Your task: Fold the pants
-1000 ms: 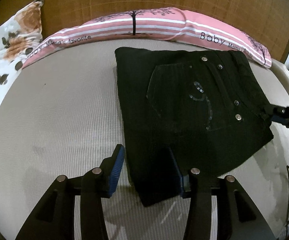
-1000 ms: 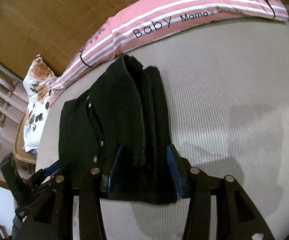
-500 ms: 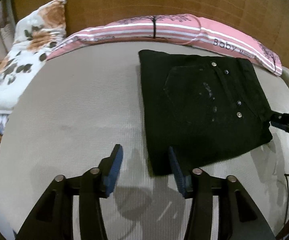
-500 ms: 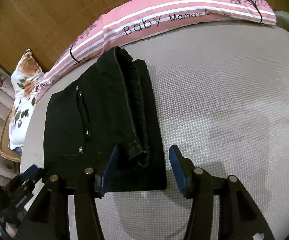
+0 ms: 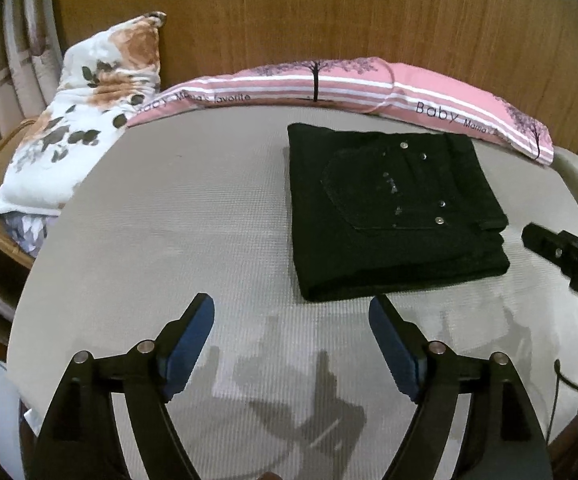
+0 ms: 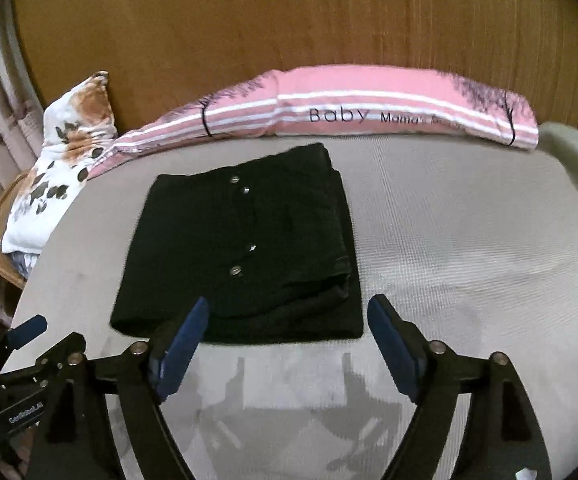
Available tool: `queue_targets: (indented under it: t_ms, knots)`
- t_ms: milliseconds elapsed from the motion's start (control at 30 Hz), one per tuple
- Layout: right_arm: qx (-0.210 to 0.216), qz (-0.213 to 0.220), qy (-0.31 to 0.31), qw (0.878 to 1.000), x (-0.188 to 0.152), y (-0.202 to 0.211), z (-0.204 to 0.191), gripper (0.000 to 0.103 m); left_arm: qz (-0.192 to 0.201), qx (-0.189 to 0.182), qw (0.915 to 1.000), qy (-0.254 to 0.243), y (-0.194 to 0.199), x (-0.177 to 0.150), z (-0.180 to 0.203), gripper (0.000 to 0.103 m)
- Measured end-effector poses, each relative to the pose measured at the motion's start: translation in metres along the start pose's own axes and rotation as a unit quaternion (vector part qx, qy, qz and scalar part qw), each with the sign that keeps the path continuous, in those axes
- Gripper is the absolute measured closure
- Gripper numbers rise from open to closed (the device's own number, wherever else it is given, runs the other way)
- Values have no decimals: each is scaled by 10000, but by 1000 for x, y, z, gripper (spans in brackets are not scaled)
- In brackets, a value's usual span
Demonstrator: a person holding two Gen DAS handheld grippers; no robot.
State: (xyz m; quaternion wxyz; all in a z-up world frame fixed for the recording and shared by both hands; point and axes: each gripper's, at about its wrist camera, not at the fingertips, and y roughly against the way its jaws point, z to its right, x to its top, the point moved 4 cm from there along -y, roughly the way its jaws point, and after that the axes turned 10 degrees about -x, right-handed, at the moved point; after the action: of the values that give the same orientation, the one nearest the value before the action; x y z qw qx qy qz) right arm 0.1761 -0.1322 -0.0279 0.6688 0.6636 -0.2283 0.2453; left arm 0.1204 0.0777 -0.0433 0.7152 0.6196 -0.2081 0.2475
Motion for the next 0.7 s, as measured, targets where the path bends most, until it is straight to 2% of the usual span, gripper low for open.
queue_targets:
  t_ms: [233,467,700]
  knots:
    - [-265,316,409,9983,-22,34,-27,14,121,98,9999,48,22,-10,4,21]
    - [-329,330,523,9975,-36,47,-37,11,146,118,9998,60,29,-17,7,21]
    - [-210,206,342,9990,-43,49,-36,11,120,107,9998,97,32,-23,9,21]
